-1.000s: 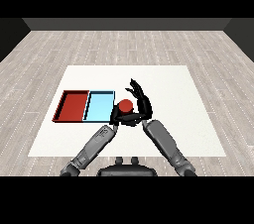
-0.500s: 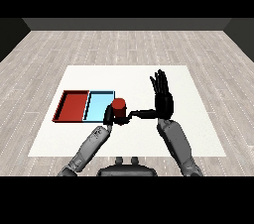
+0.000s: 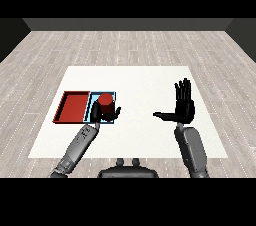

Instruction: Pick the red can and put it in the red box

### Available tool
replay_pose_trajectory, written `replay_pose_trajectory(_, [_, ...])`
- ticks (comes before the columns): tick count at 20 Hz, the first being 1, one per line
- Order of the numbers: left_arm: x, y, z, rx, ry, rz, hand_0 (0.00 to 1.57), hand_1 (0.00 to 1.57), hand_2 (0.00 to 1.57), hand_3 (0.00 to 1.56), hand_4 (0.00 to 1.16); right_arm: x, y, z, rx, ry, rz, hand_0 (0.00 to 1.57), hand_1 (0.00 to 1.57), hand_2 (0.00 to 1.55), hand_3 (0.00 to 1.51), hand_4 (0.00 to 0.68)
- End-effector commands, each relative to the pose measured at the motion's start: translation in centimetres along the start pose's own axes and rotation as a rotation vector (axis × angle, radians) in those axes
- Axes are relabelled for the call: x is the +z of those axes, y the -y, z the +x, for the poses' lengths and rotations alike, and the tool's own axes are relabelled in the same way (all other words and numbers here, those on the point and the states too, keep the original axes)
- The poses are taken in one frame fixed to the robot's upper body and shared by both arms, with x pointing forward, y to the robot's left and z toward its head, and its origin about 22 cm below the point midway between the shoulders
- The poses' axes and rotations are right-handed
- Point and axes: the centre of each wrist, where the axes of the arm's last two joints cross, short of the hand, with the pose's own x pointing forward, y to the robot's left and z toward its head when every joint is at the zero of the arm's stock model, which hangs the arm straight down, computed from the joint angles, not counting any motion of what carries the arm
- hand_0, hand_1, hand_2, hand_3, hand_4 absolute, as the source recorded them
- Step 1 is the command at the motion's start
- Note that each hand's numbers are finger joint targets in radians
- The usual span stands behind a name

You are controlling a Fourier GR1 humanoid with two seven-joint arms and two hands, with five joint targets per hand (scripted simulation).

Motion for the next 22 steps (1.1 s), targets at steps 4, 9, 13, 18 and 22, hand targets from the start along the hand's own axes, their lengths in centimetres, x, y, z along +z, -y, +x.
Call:
replay_pose_trajectory(4, [-1.7, -4.7, 1.2, -0.112, -0.004, 0.077, 1.57, 1.57, 1.56, 1.42, 1.12, 3.2, 2.4, -3.6, 0.131, -0.119, -0.046, 0.00, 0.00, 0.00, 0.00, 0.000])
replay_pose_trajectory(9, [-4.9, -7.8, -0.1, -0.262, -0.062, 0.122, 1.57, 1.57, 1.55, 1.43, 1.13, 5.0, 4.3, -3.6, 0.108, -0.170, -0.044, 0.00, 0.00, 0.00, 0.00, 0.000])
replay_pose_trajectory(13, [-8.2, -12.5, 0.5, -0.372, -0.113, 0.176, 1.57, 1.57, 1.51, 1.42, 1.10, 6.2, 5.4, -5.3, 0.106, -0.205, -0.062, 0.00, 0.00, 0.00, 0.00, 0.000])
replay_pose_trajectory(18, [-7.0, -16.8, -4.4, -0.449, -0.280, 0.267, 1.57, 1.57, 1.55, 1.46, 1.10, 8.1, 6.0, -6.9, 0.152, -0.222, -0.032, 0.00, 0.00, 0.00, 0.00, 0.000])
replay_pose_trajectory(22, [-4.9, -19.0, -8.7, -0.462, -0.416, 0.305, 1.57, 1.57, 1.57, 1.49, 1.09, 7.0, 6.5, -5.4, 0.119, -0.165, -0.054, 0.00, 0.00, 0.00, 0.00, 0.000])
